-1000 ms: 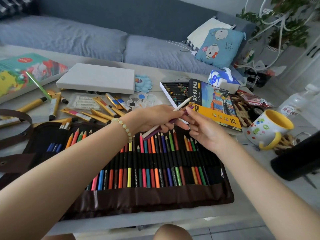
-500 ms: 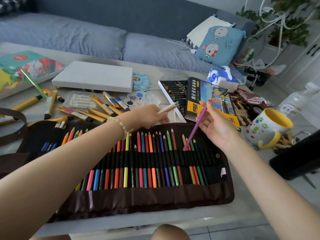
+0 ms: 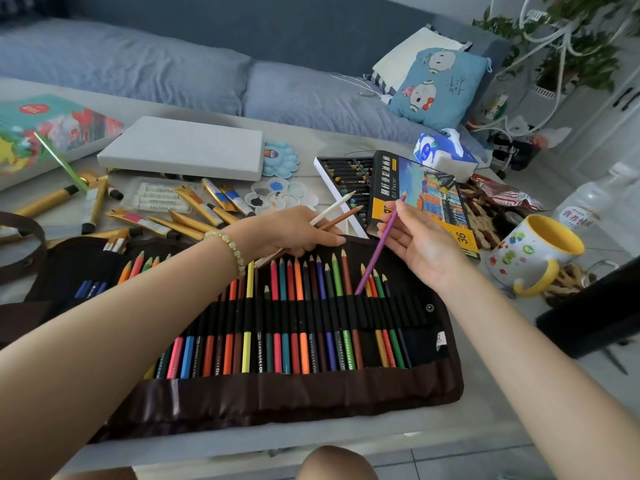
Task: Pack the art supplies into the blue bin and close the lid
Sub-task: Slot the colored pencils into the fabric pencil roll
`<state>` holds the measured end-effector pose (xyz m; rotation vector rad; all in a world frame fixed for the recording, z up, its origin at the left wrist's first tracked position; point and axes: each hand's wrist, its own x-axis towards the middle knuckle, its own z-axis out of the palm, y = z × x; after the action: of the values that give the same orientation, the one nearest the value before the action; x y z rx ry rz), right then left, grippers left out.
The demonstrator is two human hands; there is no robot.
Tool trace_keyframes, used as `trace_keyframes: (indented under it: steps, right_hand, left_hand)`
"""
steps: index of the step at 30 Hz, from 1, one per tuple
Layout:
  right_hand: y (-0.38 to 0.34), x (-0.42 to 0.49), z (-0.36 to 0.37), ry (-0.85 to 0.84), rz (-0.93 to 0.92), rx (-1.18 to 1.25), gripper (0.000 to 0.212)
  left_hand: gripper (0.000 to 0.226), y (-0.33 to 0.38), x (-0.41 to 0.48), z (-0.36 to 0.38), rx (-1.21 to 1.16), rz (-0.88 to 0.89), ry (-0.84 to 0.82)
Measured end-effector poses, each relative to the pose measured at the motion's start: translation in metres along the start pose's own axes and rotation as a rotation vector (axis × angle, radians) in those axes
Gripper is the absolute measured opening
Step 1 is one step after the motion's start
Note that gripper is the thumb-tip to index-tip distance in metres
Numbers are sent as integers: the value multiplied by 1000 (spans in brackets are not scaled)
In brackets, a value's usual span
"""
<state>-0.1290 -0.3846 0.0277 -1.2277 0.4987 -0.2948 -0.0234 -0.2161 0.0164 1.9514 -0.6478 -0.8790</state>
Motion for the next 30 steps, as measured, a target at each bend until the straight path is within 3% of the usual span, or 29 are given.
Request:
trace_keyframes:
  steps: [6, 10, 16, 22, 30]
  right_hand:
    - [-4, 6, 12, -14, 2, -195, 9]
    - [-7, 10, 16, -47, 20, -515, 18]
    - [-7, 6, 25, -136, -34, -888, 15]
    - [-8, 10, 30, -124, 125, -511, 11]
    - [-10, 3, 15, -234, 138, -752, 16]
  left_hand:
    - [17, 0, -1, 0, -67, 3, 1]
    - [17, 1, -4, 3, -98, 26, -6]
    - [12, -2, -2, 11, -79, 6, 33]
    - [22, -1, -5, 9, -90, -14, 18]
    - [25, -4, -4, 10, -134, -52, 9]
